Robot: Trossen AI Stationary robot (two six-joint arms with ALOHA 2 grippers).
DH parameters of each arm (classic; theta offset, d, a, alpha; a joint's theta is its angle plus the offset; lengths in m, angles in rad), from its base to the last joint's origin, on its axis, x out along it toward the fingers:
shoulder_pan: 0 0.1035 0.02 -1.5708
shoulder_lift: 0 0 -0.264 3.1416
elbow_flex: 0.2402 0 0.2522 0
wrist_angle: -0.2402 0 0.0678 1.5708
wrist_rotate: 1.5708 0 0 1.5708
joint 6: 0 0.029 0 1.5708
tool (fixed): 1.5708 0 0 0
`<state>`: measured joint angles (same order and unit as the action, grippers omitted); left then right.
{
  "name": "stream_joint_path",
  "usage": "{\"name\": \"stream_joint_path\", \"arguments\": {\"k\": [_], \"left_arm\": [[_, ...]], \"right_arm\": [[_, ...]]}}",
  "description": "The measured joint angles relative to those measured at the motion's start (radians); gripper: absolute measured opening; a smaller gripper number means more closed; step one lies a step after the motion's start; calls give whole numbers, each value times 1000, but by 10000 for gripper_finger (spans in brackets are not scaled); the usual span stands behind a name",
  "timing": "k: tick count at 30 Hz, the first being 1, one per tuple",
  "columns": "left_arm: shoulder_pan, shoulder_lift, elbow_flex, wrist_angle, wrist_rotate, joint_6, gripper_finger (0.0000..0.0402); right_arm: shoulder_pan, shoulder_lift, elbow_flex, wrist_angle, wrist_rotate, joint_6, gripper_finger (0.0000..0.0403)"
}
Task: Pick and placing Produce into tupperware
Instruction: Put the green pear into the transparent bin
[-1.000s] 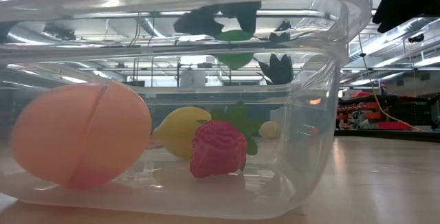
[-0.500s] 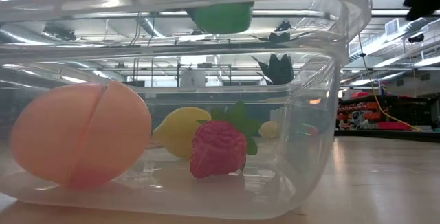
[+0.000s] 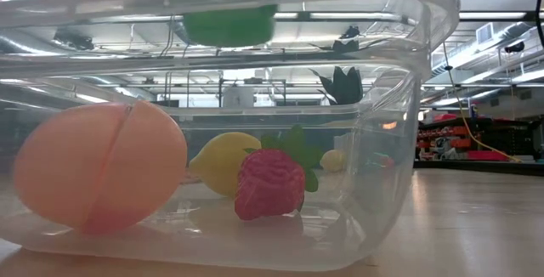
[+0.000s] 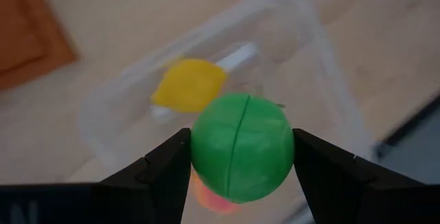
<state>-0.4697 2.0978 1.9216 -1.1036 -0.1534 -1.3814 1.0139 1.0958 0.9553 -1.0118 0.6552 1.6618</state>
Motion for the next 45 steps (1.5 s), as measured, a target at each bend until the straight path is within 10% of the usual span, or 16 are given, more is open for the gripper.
{"name": "stream_joint_path", "arguments": {"k": [16,45], "left_arm": [[-6,128,1,25,38,-123,239],[-5,150,12,85,19,-94,293]], "right_arm": [[126,226,0,256,-17,51,108],[141,231,0,277,-20,47,108]]}}
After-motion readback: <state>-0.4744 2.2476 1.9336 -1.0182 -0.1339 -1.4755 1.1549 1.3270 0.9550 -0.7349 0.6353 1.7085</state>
